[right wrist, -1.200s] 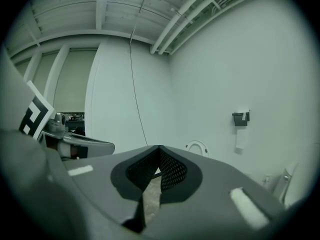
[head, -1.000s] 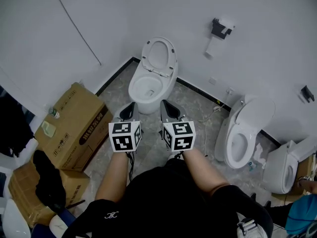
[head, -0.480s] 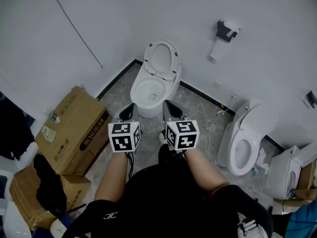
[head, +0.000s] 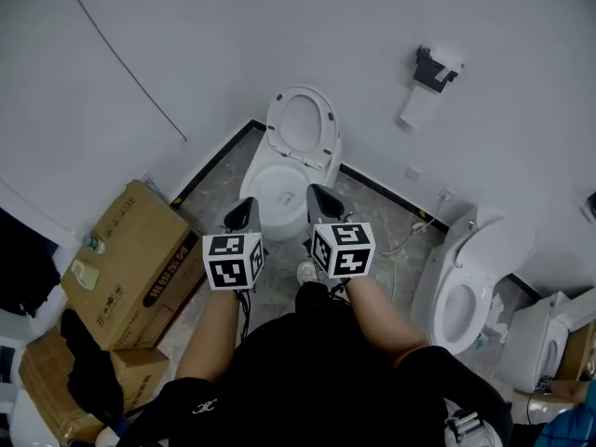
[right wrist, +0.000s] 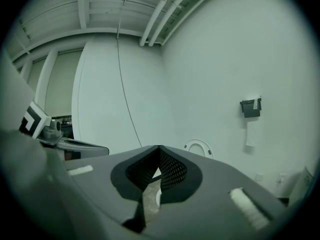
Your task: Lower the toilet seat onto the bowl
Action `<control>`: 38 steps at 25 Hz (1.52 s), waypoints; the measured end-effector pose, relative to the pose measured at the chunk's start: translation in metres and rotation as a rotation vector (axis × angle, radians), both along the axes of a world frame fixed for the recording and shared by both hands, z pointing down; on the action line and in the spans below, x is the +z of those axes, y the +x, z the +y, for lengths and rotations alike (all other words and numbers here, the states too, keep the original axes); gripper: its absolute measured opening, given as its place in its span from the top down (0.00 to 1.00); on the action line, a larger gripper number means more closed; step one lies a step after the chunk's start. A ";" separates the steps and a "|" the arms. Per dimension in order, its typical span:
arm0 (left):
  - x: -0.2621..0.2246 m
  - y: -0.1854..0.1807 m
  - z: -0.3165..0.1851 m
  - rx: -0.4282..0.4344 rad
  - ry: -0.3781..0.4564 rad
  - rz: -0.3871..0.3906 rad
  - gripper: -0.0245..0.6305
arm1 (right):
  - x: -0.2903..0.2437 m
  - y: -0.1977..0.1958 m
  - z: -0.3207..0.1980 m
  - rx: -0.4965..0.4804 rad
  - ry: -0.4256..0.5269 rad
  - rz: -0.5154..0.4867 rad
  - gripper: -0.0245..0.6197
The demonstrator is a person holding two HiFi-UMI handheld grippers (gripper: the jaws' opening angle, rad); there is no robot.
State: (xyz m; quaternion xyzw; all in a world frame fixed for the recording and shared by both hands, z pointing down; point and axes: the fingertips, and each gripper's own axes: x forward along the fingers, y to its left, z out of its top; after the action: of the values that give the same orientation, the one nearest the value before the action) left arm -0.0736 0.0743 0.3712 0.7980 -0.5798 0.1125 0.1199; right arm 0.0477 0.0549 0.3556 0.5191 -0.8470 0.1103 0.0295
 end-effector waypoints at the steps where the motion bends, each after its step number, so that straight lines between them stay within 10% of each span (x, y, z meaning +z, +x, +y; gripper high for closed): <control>1: 0.001 0.002 -0.008 0.001 -0.005 -0.002 0.95 | 0.000 0.002 -0.010 0.002 -0.004 -0.006 0.95; 26: 0.015 0.028 -0.220 -0.021 -0.108 -0.014 0.95 | 0.024 0.036 -0.241 0.006 -0.111 -0.002 0.95; 38: 0.029 0.054 -0.320 -0.051 -0.150 -0.009 0.95 | 0.057 0.058 -0.355 -0.025 -0.041 0.328 0.95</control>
State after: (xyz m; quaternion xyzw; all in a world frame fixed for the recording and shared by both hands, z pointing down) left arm -0.0195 -0.2455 0.3999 0.7714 -0.5902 0.1562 0.1796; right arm 0.1060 -0.2998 0.4124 0.5190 -0.8348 0.0410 0.1792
